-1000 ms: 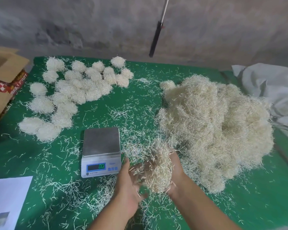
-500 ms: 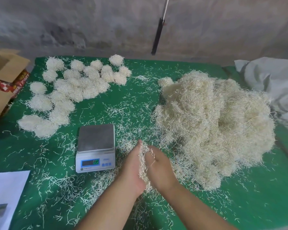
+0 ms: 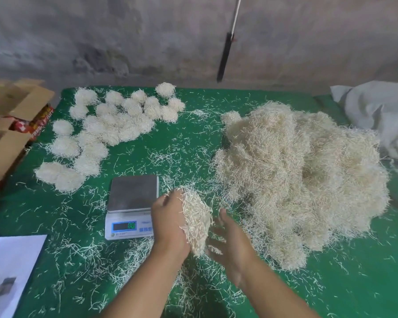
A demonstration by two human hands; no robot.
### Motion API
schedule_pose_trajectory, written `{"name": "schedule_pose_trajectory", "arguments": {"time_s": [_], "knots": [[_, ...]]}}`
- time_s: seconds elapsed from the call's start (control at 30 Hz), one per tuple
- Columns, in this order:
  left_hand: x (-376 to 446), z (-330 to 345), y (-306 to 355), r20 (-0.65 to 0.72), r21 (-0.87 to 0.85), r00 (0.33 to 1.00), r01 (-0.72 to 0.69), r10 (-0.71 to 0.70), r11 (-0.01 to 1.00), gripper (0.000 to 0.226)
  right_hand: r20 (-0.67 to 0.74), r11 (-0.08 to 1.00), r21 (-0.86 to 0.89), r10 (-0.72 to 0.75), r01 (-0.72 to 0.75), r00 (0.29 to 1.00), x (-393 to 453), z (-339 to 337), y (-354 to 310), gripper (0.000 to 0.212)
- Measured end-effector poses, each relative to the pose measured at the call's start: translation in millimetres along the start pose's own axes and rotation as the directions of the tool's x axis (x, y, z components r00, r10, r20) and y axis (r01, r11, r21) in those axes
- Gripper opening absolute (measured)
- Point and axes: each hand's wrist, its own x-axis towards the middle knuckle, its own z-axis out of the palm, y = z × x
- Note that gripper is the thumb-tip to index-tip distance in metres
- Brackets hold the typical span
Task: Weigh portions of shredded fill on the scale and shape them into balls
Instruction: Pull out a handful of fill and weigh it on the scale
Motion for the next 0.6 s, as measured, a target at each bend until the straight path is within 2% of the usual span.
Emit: {"name": "schedule_pose_trajectory", "arguments": {"time_s": [0.03,0.1,0.17,0.2,0.23,0.3,0.37,0.43,0.5,0.53,0.57,0.6], "knots": [[-5,2,0,0.019,-0.002,1.0,0.009,-0.009,1.0,0.024,0.049,0.998,0.04,0.051,-0.053,0.997,-3,2,-2,0.041],[-13,3,-7,0.067,0.018,0.998,-0.004,0.003,1.0,0.023,0.17,0.983,0.148,0.087,-0.113,0.982,-6,6,-8,0.058],[-21,3,-17,0.112,0.191,0.988,-0.126,0.106,0.973,0.023,0.265,0.95,0.283,0.052,-0.129,0.963,-8,12,-14,0.078],[-25,3,-22,0.155,0.34,0.969,-0.233,0.19,0.911,0.023,0.289,0.936,0.327,0.035,-0.133,0.957,-10,15,-20,0.082],[-27,4,-26,0.214,0.475,0.935,-0.353,0.284,0.806,0.023,0.301,0.926,0.352,0.024,-0.135,0.953,-12,19,-26,0.083],[-28,4,-35,0.316,0.605,0.838,-0.54,0.445,0.585,0.023,0.305,0.899,0.407,0.031,-0.16,0.952,-16,25,-34,0.083],[-28,4,-40,0.341,0.654,0.803,-0.576,0.488,0.49,0.036,0.276,0.888,0.433,0.035,-0.157,0.96,-15,28,-34,0.076],[-29,7,-39,0.34,0.69,0.82,-0.551,0.461,0.469,0.056,0.195,0.905,0.407,0.045,-0.123,0.98,-12,30,-35,0.069],[-35,11,-35,0.359,0.666,0.841,-0.534,0.404,0.521,0.058,0.147,0.92,0.383,0.025,-0.08,0.989,-9,32,-37,0.057],[-41,12,-32,0.359,0.596,0.869,-0.495,0.342,0.632,0.055,0.112,0.937,0.346,-0.004,-0.036,0.994,-7,31,-38,0.046],[-47,13,-25,0.347,0.5,0.907,-0.394,0.238,0.772,0.051,0.077,0.954,0.301,-0.033,0.008,0.996,-6,30,-41,0.036],[-51,11,-17,0.337,0.375,0.937,-0.227,0.095,0.899,0.045,0.06,0.961,0.274,-0.059,0.041,0.996,-4,29,-45,0.031]]}}
